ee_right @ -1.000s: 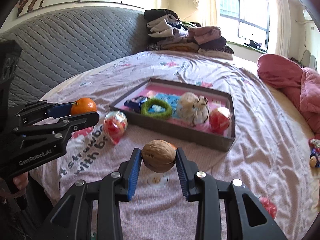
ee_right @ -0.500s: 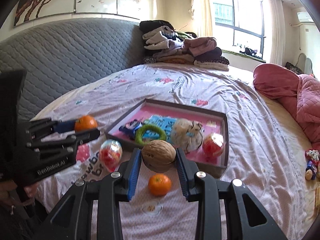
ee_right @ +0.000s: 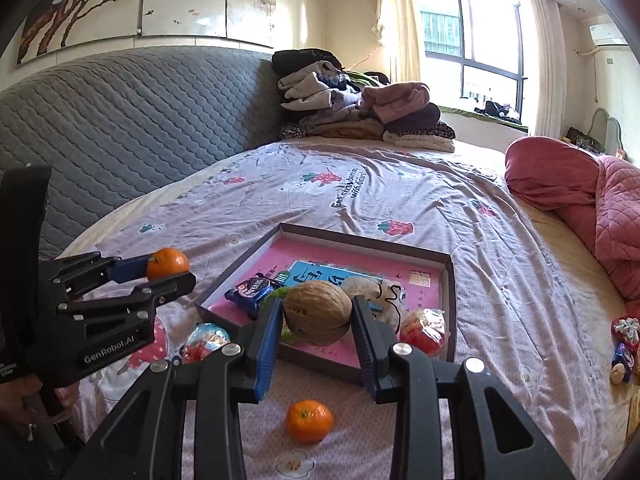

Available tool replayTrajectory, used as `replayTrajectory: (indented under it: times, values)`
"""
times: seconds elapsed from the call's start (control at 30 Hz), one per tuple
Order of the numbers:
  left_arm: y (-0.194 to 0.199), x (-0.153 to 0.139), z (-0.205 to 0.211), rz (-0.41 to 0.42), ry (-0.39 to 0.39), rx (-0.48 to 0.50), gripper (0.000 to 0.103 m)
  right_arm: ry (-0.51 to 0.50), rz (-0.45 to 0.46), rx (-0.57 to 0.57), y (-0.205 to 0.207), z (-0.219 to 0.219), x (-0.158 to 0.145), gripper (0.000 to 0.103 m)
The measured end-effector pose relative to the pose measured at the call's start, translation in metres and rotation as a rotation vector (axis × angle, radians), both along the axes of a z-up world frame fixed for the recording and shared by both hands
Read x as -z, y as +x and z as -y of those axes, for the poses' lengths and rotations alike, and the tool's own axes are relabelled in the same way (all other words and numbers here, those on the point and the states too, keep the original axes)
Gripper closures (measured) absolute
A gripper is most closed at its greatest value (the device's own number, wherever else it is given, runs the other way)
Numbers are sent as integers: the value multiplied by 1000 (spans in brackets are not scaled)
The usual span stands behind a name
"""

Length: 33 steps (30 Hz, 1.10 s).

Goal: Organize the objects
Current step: 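Lift and carry orange with left gripper while right carries walnut to tray, then lower orange into tray with left gripper while right lowers walnut there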

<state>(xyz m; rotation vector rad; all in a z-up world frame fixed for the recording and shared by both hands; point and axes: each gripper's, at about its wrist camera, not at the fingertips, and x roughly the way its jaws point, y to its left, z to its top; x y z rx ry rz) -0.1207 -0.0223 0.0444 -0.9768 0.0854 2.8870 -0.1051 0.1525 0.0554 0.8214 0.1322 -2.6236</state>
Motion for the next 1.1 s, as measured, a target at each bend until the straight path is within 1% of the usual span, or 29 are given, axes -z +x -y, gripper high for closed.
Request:
replayTrajectory:
  times: [0.13,0.37,0.53,0.7,0.83,1.1]
  values:
    - [-15,1,6,5,3,-4,64,4,5,9,-12,0,2,67]
    - [-39,12,17,32,-18,-14,64,16,18,19,-33,-1,8,67]
    - [-51,20,26,46,-10,-32,64,14,16,24,-44,1,10,67]
    - [-59,31,25,63,-18,-27,64,22,15,22,-50,2,13,67]
    - [-66,43,21,83,-25,-16,64,29,35,26,-56,2,22,67]
    - [-82,72,21,157,-23,-6,64,47,89,25,-68,4,42,67]
